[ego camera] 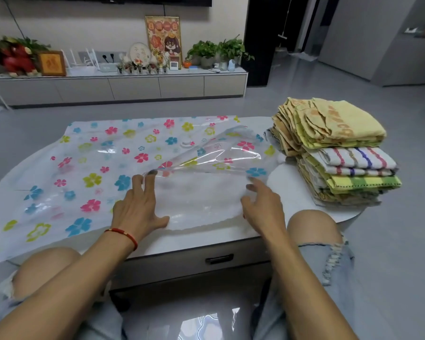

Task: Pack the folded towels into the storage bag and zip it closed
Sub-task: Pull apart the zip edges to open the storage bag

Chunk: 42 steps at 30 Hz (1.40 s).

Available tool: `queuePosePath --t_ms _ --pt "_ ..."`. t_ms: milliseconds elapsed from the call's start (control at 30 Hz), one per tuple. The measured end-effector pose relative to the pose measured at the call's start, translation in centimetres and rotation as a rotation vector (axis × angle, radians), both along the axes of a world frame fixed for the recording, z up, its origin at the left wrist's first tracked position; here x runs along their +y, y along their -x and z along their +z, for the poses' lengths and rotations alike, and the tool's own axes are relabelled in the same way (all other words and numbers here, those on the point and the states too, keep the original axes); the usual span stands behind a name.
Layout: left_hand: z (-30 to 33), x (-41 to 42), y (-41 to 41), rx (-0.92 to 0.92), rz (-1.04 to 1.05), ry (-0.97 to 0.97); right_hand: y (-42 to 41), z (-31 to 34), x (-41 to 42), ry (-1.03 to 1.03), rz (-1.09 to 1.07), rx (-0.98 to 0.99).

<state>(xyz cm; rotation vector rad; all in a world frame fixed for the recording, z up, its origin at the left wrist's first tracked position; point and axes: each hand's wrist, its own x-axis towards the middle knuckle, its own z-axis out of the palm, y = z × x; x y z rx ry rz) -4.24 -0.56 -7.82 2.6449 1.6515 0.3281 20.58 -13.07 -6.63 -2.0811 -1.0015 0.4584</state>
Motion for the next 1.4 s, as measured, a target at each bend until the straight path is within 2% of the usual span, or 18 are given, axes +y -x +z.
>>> queuePosePath --t_ms 200,267,300,367,400,467,567,700,833,900,967,1067,1133,1200,1267,1400 --pt "0.1 1.4 0.9 -0.088 0.007 0.049 -2.5 -0.7 0.1 -0.151 -0.215 0.446" --pt "0.5 1.9 0.8 -0.141 -0.015 0.082 -1.9 -1.0 0.2 -0.154 -0.215 0.457" --pt "0.7 2.1 0.8 -0.173 -0.036 0.107 -1.1 -1.1 0.2 -0.143 -0.186 0.353" --pt "1.1 2.2 0.9 -0.211 -0.086 0.176 1.9 -1.1 0.0 -0.183 -0.061 -0.086" --pt "1.5 2.2 0.9 -0.208 -0.111 0.210 4.1 -1.2 0.1 -0.241 0.049 -0.320" --pt "2.2 2.1 0.9 -0.206 -0.142 0.260 8.6 -1.6 1.3 -0.280 0.308 -0.604" --pt "3.0 1.9 0.9 -0.281 -0.192 0.232 13.2 -2.5 4.1 -0.090 0.577 -0.665" --pt "4.0 2.7 1.5 -0.413 -0.141 0.175 14.1 -4.0 5.3 -0.010 0.562 -0.597" --pt "6.5 5.1 1.5 -0.808 0.054 0.147 13.5 -5.8 3.5 0.040 0.550 -0.591" --pt "7.0 5.3 1.4 -0.885 0.064 0.203 14.0 -5.6 3.6 -0.015 0.479 -0.560" --pt "6.8 4.4 1.5 -0.842 0.010 0.304 14.7 -5.1 4.7 -0.078 0.461 -0.544" --pt "5.3 2.1 3.1 -0.570 -0.146 0.337 15.1 -4.2 6.5 -0.097 0.534 -0.523" --pt "3.6 0.9 4.8 -0.268 -0.193 0.231 14.6 -4.0 7.0 -0.118 0.550 -0.503" --pt "2.1 0.2 6.0 -0.030 -0.145 0.021 14.4 -4.1 7.0 -0.188 0.539 -0.503" --pt "1.6 0.4 6.4 -0.030 -0.122 -0.057 14.6 -4.4 6.8 -0.201 0.553 -0.537" --pt "3.3 3.5 6.2 -0.226 -0.015 -0.122 14.6 -6.0 5.1 -0.142 0.567 -0.537"
